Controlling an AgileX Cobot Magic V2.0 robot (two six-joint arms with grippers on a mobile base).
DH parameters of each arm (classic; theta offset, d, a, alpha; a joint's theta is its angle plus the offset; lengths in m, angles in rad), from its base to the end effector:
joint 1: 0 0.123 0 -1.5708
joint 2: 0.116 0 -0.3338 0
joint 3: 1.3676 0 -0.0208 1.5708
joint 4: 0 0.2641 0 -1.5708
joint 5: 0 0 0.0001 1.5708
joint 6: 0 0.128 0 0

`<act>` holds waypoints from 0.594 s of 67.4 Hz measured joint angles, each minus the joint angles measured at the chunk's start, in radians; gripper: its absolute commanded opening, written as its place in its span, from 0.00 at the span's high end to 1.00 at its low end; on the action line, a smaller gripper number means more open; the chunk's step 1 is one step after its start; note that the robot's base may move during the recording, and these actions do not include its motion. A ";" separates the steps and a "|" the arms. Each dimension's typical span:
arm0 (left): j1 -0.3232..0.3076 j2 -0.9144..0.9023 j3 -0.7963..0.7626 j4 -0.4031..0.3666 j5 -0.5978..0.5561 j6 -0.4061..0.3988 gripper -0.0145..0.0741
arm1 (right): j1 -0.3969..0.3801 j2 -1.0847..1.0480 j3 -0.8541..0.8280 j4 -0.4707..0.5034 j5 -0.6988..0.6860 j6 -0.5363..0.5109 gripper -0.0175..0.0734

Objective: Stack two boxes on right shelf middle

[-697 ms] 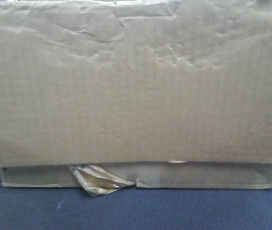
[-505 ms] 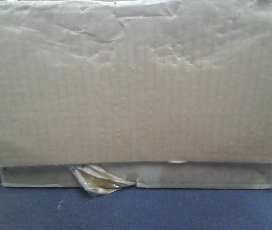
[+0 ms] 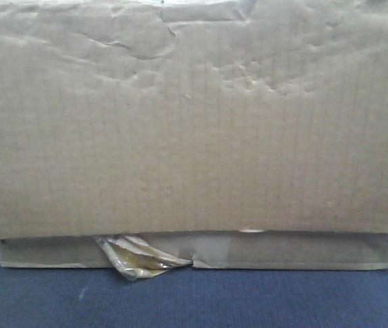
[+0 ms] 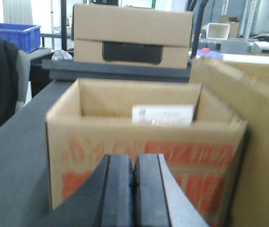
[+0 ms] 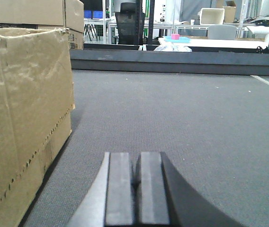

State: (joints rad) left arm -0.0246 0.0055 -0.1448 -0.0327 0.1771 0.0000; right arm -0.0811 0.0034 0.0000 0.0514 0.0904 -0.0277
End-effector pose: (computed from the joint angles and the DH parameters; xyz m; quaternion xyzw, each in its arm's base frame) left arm 0.0492 -0.0020 0.2493 -0.0005 0.6894 -0.0226 0.7240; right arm 0.0579 -0.0041 0.2047 0.0354 0.7085 -0.0187 0.7046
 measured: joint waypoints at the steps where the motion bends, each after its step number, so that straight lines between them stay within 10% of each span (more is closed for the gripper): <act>1: 0.000 0.005 -0.018 0.000 0.011 0.000 0.96 | 0.000 0.000 0.000 0.000 0.000 0.000 0.99; 40: 0.000 0.631 -0.657 0.018 0.489 -0.024 0.96 | 0.000 0.000 0.000 0.000 0.000 0.000 0.99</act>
State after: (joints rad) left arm -0.0246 0.6360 -0.8019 -0.0149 0.6665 -0.0240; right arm -0.0811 0.0034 0.0000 0.0514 0.0904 -0.0277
